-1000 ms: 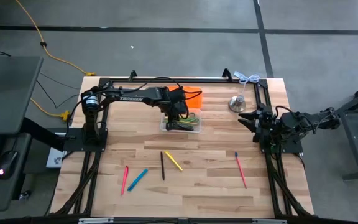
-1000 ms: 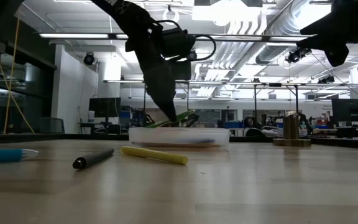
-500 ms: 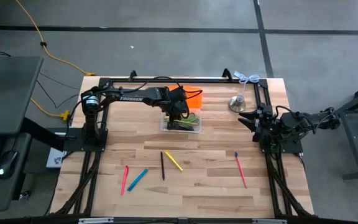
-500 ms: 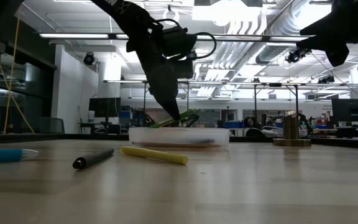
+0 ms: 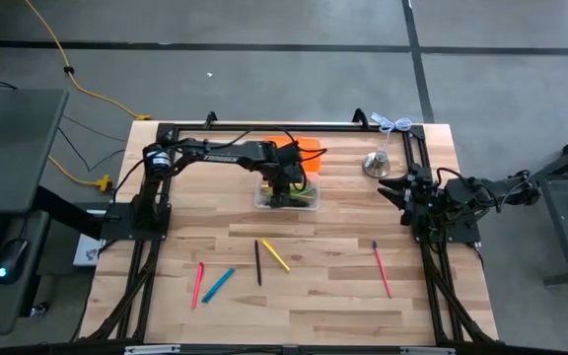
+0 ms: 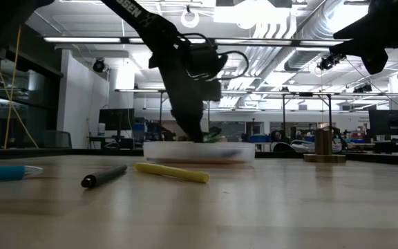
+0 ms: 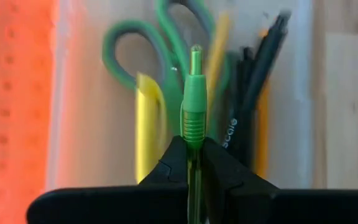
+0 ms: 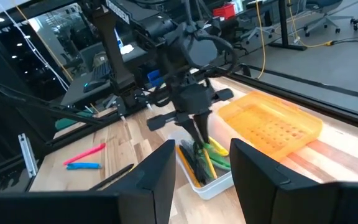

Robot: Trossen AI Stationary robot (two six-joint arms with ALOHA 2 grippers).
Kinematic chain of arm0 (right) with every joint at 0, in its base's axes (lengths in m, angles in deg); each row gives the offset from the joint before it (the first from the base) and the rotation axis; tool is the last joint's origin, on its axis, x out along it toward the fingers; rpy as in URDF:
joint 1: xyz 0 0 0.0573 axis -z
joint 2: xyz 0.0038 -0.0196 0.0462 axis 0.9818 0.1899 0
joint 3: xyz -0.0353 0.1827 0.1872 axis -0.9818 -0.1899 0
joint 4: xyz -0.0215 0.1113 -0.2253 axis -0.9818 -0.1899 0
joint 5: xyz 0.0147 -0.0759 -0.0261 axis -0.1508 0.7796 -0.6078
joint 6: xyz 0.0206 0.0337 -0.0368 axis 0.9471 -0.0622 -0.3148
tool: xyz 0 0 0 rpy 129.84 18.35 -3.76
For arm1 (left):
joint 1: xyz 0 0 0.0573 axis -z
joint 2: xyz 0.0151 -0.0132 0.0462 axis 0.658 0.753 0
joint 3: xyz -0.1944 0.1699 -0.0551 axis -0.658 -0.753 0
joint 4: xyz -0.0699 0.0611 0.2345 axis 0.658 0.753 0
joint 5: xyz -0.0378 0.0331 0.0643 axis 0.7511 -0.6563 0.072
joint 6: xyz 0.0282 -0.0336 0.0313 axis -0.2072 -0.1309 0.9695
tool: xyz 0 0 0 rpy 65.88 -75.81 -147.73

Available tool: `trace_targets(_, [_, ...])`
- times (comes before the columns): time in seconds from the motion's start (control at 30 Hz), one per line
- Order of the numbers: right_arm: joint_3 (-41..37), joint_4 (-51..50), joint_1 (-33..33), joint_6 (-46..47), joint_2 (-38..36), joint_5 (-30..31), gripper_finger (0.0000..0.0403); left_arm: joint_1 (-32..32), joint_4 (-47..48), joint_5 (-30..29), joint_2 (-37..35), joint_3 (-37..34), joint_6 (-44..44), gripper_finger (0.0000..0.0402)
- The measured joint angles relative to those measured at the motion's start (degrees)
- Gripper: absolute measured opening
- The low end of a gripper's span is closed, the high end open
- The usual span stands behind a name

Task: Pick & place school supplies into a supply box
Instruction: Put the green pen into the orange supply box, then put the blue pen into the orange supply box

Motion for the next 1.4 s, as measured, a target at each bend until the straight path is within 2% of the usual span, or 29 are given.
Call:
trace_targets(0.37, [0.0, 0.1, 0.0, 0.0, -0.1, -0.3, 0.0129, 0.0, 0.8, -0.1, 0.1, 1.0, 0.1, 0.005])
trace_targets(0.73, [0.0, 0.2, 0.0, 0.0, -0.1, -0.2, 0.0129, 0.0, 1.4, -0.3, 0.1, 1.0, 0.2, 0.0132])
trace_targets(0.97, [0.0, 0.7, 0.0, 0.0, -0.1, -0.2, 0.0129, -0.1, 1.8, -0.4, 0.1, 1.1, 0.2, 0.0157])
trace_targets(1.17, [0.0, 0.2, 0.0, 0.0, -0.1, 0.8, 0.0129, -0.1, 9.3, -3.2, 0.0, 7.0, 1.6, 0.0163])
trace_targets(1.4, [0.0, -0.3, 0.0, 0.7, -0.1, 2.0, 0.0129, -0.1, 20.5, -3.8, 0.0, 17.2, 1.7, 0.0161])
